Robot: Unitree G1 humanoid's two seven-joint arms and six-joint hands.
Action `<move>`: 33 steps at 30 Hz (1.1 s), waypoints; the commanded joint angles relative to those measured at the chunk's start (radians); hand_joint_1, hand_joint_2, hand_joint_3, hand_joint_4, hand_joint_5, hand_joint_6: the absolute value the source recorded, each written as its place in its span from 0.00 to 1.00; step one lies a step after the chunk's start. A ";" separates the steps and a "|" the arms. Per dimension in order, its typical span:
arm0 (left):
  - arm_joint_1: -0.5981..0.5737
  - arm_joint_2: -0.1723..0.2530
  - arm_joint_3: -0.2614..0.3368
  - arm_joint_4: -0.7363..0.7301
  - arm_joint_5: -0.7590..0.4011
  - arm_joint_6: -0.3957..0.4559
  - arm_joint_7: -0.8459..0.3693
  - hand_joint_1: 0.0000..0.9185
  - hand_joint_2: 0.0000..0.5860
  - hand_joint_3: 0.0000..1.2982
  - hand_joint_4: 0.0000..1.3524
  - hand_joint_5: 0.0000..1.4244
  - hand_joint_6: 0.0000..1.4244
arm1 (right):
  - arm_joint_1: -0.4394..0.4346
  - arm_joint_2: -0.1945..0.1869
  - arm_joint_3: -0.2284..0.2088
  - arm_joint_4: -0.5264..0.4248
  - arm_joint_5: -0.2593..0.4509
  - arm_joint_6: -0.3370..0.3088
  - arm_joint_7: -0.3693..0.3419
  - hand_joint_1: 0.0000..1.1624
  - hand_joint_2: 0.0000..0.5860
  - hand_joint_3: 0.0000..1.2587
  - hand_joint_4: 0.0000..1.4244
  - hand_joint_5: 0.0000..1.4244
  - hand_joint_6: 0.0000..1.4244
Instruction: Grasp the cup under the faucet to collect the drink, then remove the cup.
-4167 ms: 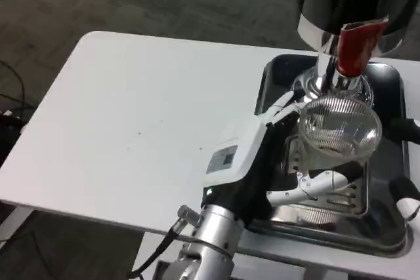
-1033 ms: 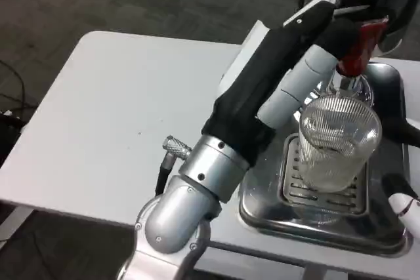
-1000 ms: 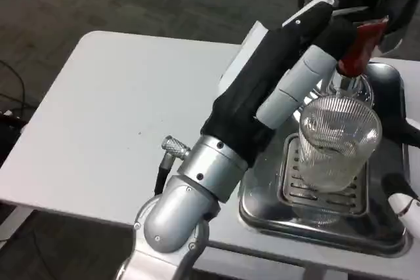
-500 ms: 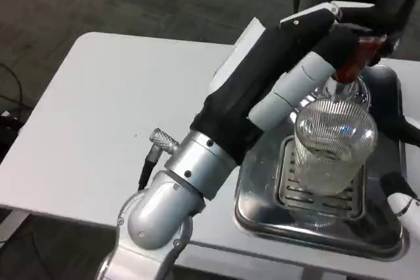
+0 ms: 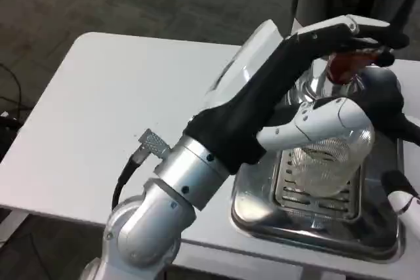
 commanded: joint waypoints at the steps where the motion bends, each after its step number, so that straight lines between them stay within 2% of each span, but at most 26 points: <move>1: 0.035 0.014 -0.014 -0.010 0.028 -0.021 -0.006 0.00 0.09 0.29 0.18 0.17 0.16 | 0.011 0.005 0.002 -0.012 0.011 0.004 -0.001 0.29 0.69 0.17 0.16 0.12 0.05; 4: 0.044 0.008 -0.012 -0.009 0.028 -0.027 0.000 0.00 0.10 0.27 0.16 0.15 0.14 | 0.012 0.005 0.001 -0.012 0.013 0.003 -0.001 0.29 0.69 0.17 0.16 0.12 0.05; 12: 0.050 -0.008 -0.005 -0.004 0.018 -0.026 0.002 0.00 0.10 0.27 0.15 0.14 0.14 | 0.015 0.003 -0.003 -0.011 0.017 0.000 0.000 0.29 0.69 0.17 0.16 0.12 0.05; 33: 0.062 -0.008 -0.018 0.003 0.025 -0.027 -0.005 0.00 0.11 0.27 0.18 0.15 0.13 | 0.019 0.000 -0.007 -0.009 0.027 -0.004 0.002 0.30 0.69 0.17 0.16 0.13 0.05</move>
